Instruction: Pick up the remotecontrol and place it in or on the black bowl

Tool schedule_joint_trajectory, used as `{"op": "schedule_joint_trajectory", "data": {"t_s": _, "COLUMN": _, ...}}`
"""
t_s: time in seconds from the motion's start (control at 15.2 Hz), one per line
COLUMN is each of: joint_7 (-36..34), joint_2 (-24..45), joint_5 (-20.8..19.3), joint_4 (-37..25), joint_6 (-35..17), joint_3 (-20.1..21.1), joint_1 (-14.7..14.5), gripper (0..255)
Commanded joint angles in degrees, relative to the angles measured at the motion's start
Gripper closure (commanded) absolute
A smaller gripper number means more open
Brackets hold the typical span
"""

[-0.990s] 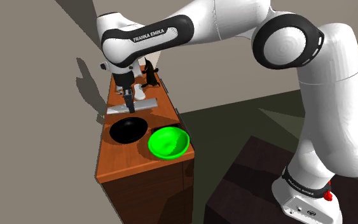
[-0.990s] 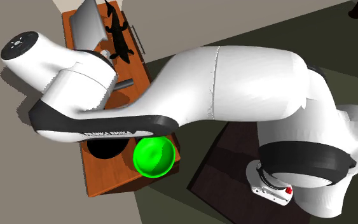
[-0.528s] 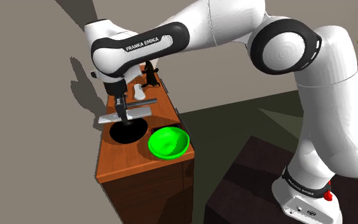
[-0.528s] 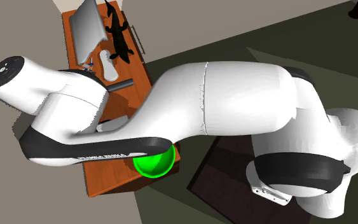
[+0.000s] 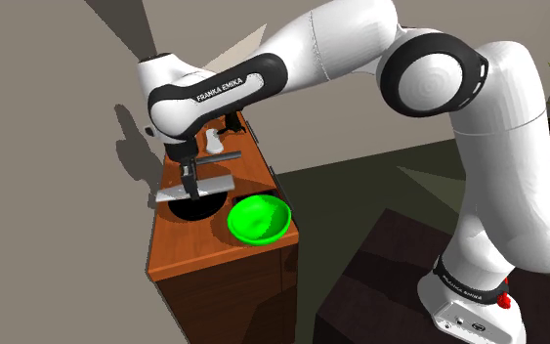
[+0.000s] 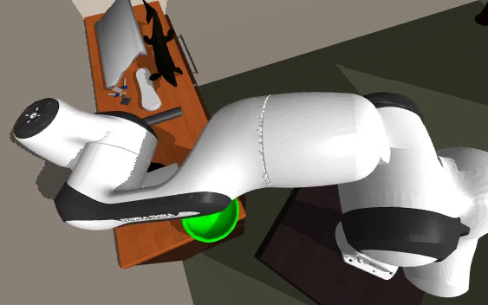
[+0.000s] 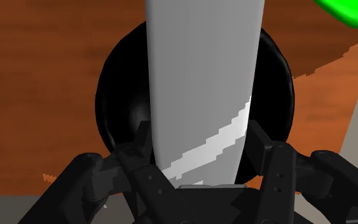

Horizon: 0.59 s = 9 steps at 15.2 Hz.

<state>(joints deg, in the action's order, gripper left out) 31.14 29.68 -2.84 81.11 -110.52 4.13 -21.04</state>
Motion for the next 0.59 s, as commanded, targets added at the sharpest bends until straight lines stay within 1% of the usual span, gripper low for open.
{"op": "schedule_joint_trajectory", "data": {"t_s": 0.0, "joint_7": -0.1, "joint_2": 0.3, "joint_5": 0.0, "joint_4": 1.1, "joint_6": -1.4, "joint_3": 0.0, "joint_1": 0.0, "gripper": 255}}
{"op": "schedule_joint_trajectory", "data": {"t_s": 0.53, "joint_7": -0.1, "joint_2": 0.5, "joint_5": -0.1, "joint_4": 1.4, "joint_6": -1.9, "joint_3": 0.0, "joint_1": 0.0, "gripper": 255}}
